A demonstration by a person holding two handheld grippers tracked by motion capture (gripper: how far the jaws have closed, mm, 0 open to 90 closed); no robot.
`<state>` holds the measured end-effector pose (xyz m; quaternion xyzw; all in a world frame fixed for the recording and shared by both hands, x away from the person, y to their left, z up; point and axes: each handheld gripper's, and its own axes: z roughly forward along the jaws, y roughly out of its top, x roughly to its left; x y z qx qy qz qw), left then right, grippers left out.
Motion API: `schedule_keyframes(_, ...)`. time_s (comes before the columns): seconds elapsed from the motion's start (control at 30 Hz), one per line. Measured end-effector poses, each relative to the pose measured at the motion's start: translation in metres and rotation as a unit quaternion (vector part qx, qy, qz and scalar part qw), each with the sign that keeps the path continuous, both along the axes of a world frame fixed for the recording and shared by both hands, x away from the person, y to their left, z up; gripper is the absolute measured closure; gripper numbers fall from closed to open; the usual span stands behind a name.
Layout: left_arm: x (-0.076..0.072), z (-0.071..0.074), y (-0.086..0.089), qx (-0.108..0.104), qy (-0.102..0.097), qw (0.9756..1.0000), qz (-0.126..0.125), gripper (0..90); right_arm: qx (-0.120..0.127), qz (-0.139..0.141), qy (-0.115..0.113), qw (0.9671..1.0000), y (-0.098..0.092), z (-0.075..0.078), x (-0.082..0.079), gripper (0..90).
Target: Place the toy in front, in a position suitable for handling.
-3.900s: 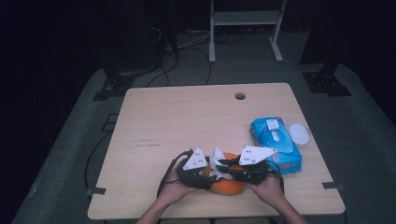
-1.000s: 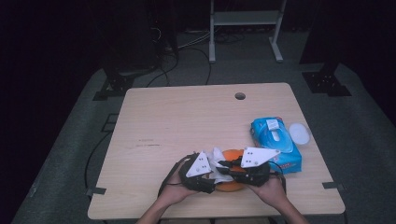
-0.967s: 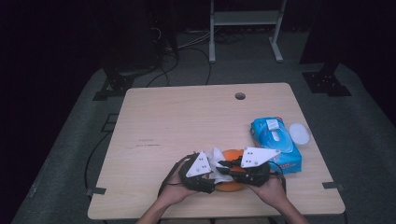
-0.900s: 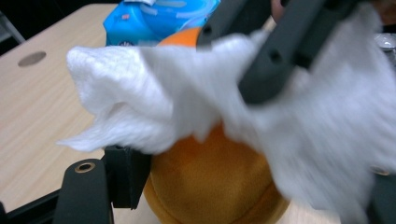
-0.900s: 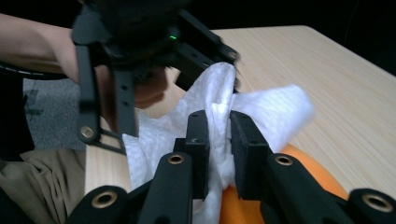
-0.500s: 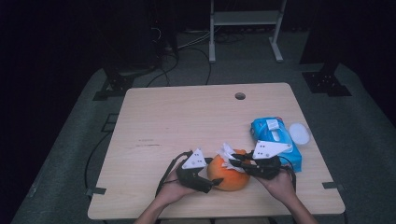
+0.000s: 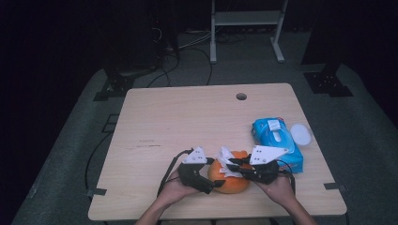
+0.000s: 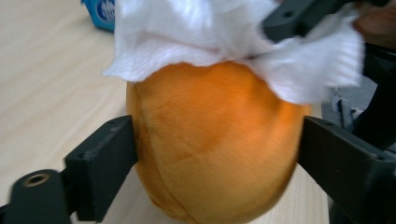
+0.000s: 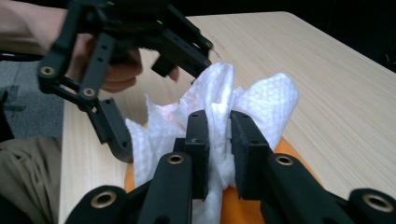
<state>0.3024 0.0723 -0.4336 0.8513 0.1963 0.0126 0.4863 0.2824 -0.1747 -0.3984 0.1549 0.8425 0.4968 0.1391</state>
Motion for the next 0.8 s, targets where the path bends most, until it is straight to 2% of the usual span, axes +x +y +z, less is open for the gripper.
schedule_keyframes(0.03,0.002,-0.001,0.0,-0.002,0.013,0.9999,0.001,9.3,0.0,0.001,-0.001,1.0,0.0,0.0,-0.001,77.1)
schedule_keyframes(0.07,0.002,-0.002,-0.001,-0.004,0.018,0.9998,0.002,12.4,0.002,0.002,-0.001,1.0,0.002,0.001,-0.002,77.0)
schedule_keyframes(0.1,0.002,-0.002,0.0,-0.004,0.01,0.9999,0.0,12.4,0.002,0.002,-0.001,1.0,0.002,0.001,-0.002,77.0)
schedule_keyframes(0.13,-0.002,0.0,0.001,-0.005,-0.013,0.9999,0.004,19.2,0.003,0.003,-0.003,1.0,0.003,0.002,-0.002,77.1)
schedule_keyframes(0.17,-0.005,0.003,0.0,-0.002,-0.037,0.9993,0.004,29.7,0.014,0.012,0.0,0.9998,0.009,0.004,-0.005,77.1)
schedule_keyframes(0.2,-0.009,0.006,-0.002,0.003,-0.064,0.998,0.005,29.7,0.014,0.012,0.0,0.9998,0.009,0.004,-0.005,77.1)
schedule_keyframes(0.27,-0.018,0.012,-0.007,0.02,-0.115,0.9931,0.004,32.0,0.023,0.025,-0.003,0.9994,0.018,0.006,-0.009,77.1)
schedule_keyframes(0.3,-0.022,0.014,-0.009,0.027,-0.133,0.9908,0.002,32.5,0.023,0.03,-0.003,0.9993,0.023,0.007,-0.011,77.2)
schedule_keyframes(0.33,-0.025,0.016,-0.009,0.038,-0.148,0.9883,0.0,33.4,0.011,0.03,-0.016,0.9993,0.029,0.008,-0.013,77.3)
schedule_keyframes(0.4,-0.025,0.015,-0.007,0.038,-0.15,0.988,0.0,34.5,0.014,0.025,-0.014,0.9995,0.025,0.008,-0.011,77.4)
schedule_keyframes(0.43,-0.024,0.015,-0.004,0.044,-0.154,0.9871,-0.002,34.6,0.017,0.02,-0.012,0.9996,0.022,0.008,-0.009,77.4)
schedule_keyframes(0.5,-0.024,0.015,-0.003,0.044,-0.153,0.9872,-0.001,34.6,0.019,0.013,-0.011,0.9997,0.017,0.007,-0.007,77.4)
schedule_keyframes(0.53,-0.024,0.014,-0.002,0.043,-0.151,0.9875,-0.002,34.5,0.028,-0.005,-0.005,0.9996,0.004,0.007,-0.001,77.4)
schedule_keyframes(0.57,-0.024,0.013,-0.002,0.044,-0.151,0.9876,-0.004,34.5,0.028,-0.005,-0.005,0.9996,0.004,0.007,-0.001,77.4)
schedule_keyframes(0.6,-0.023,0.013,-0.002,0.044,-0.15,0.9877,-0.007,31.3,0.028,-0.015,-0.001,0.9995,-0.005,0.005,0.002,77.4)
schedule_keyframes(0.63,-0.023,0.013,-0.002,0.041,-0.146,0.9883,-0.008,31.3,0.028,-0.015,-0.001,0.9995,-0.005,0.005,0.002,77.4)
schedule_keyframes(0.67,-0.021,0.012,-0.002,0.039,-0.138,0.9897,-0.01,21.3,0.026,-0.014,0.003,0.9995,-0.008,0.003,0.002,77.3)
schedule_keyframes(0.7,-0.019,0.012,-0.002,0.035,-0.127,0.9912,-0.009,21.3,0.026,-0.014,0.003,0.9995,-0.008,0.003,0.002,77.3)
schedule_keyframes(0.77,-0.015,0.012,-0.002,0.023,-0.1,0.9947,-0.003,12.4,0.018,-0.008,-0.002,0.9998,-0.005,0.002,0.0,77.3)
schedule_keyframes(0.8,-0.011,0.011,-0.001,0.018,-0.078,0.9968,0.004,9.4,0.016,-0.004,-0.002,0.9999,-0.004,0.002,-0.001,77.3)
